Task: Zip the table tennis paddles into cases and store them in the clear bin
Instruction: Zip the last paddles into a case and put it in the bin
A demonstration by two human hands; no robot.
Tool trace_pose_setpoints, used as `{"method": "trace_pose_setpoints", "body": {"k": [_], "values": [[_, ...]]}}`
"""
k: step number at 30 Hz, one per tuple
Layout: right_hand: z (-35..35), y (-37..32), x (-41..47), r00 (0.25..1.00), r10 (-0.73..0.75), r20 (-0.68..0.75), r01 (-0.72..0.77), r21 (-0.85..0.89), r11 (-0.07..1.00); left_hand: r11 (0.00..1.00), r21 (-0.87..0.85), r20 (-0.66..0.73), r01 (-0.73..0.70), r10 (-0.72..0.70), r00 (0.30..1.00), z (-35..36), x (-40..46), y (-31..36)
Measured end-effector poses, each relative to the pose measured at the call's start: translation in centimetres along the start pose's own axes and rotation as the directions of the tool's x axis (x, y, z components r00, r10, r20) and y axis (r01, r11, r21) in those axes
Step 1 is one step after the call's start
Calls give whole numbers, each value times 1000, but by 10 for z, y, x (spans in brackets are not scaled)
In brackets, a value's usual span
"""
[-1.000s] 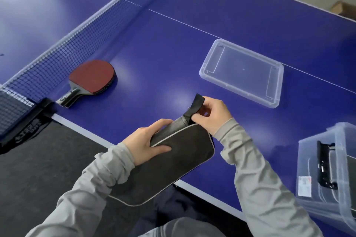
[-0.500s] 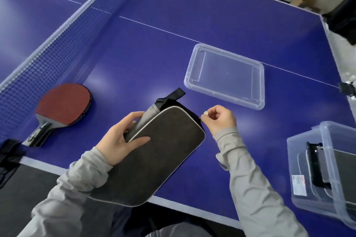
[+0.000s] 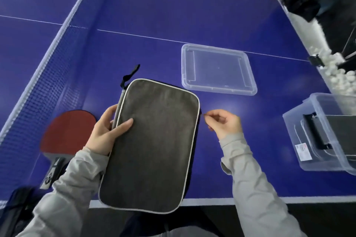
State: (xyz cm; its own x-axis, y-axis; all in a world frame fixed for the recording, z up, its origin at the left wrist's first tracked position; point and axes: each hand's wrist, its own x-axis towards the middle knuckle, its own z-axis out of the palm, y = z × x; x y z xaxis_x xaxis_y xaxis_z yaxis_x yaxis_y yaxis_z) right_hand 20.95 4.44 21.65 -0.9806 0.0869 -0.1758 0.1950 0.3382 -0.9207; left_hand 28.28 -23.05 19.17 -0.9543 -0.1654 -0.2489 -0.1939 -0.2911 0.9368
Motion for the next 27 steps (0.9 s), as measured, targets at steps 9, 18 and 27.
{"method": "trace_pose_setpoints", "body": {"k": [9, 18, 27], "values": [[13, 11, -26, 992, -120, 42, 125, -187, 974, 977, -134, -194, 163, -187, 963, -13, 16, -8], [-3, 36, -51, 975, -221, 2, 211, -302, 930, 984, -132, -539, 118, -171, 825, 7, 27, -25], [-3, 49, -77, 947, -320, -44, 286, -342, 895, 993, -97, -732, 64, -115, 672, 47, 27, -34]]}}
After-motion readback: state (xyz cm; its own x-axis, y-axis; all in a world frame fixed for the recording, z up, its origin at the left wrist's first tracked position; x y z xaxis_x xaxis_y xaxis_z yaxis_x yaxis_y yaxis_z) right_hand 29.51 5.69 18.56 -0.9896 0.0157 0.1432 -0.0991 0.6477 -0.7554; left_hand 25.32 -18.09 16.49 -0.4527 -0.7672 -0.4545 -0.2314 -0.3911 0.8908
